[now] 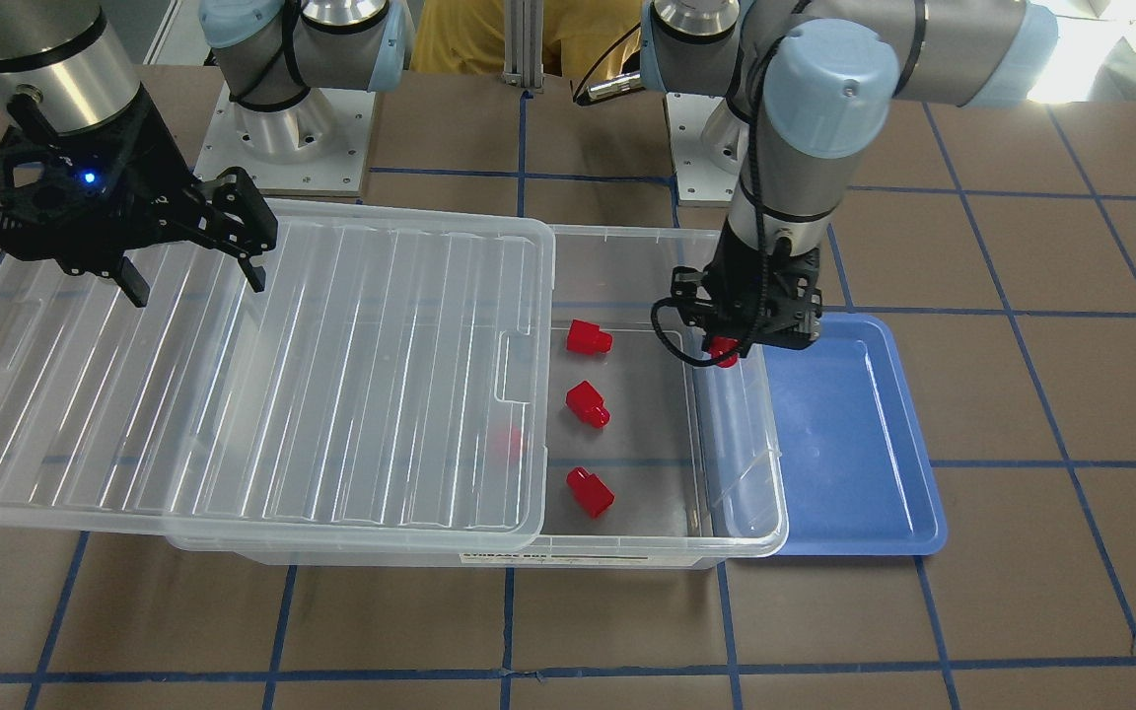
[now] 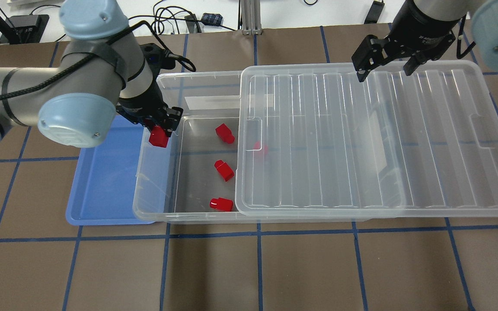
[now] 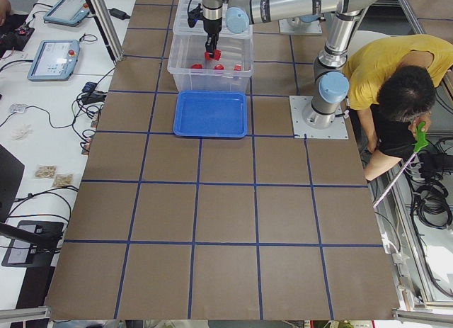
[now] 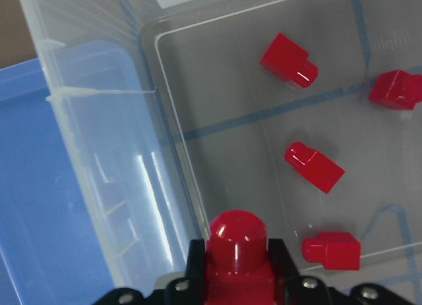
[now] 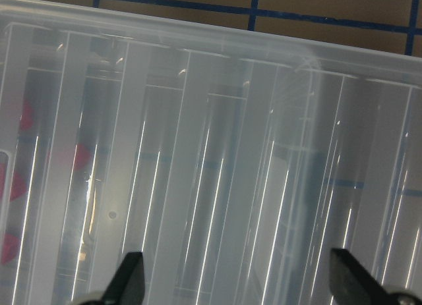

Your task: Place red block in blue tray from box

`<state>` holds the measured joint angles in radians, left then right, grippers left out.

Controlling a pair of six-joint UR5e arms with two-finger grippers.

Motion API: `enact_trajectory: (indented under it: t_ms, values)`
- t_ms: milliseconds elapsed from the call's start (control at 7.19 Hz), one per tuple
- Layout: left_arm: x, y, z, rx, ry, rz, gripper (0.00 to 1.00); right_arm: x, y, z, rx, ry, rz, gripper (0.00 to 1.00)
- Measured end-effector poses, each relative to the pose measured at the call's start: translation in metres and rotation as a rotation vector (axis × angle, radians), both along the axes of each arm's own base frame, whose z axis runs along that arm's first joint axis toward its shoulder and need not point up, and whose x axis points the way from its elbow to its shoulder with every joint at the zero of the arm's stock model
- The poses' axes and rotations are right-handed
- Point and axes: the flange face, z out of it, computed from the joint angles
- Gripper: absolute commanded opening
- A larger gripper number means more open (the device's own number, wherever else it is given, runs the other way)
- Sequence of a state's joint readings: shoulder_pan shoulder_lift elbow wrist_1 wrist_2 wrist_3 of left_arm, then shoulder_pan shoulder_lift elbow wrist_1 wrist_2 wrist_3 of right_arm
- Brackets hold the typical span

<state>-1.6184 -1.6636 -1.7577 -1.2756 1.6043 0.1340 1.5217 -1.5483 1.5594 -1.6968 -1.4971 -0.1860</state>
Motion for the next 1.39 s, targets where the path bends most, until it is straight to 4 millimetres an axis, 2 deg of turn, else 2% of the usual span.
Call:
enact_trajectory:
  t_ms: [278, 557, 974, 1113, 1252, 1391]
  values:
    - [0.054, -0.017, -0.006, 0.011, -0.002, 0.051, 0.05, 0.0, -0.001, 0.0, -0.003, 0.0, 0.0, 1.0]
    - [0.095, -0.026, -0.021, 0.041, 0.0, 0.056, 0.05, 0.0, -0.002, -0.001, -0.003, -0.001, 0.0, 1.0]
    - [0.113, -0.041, -0.072, 0.133, 0.007, 0.058, 0.04, 0.0, -0.003, -0.004, 0.002, -0.001, 0.0, 1.0]
    - [0.121, -0.048, -0.091, 0.156, 0.002, 0.066, 0.12, 0.0, -0.004, -0.005, 0.005, -0.001, 0.0, 1.0]
    - [0.132, -0.054, -0.107, 0.168, 0.002, 0.081, 0.99, 0.0, -0.004, -0.007, 0.008, -0.001, 0.0, 1.0]
    - [0.141, -0.059, -0.117, 0.171, 0.002, 0.097, 1.0, 0.0, -0.006, -0.007, 0.007, -0.003, 0.001, 1.0]
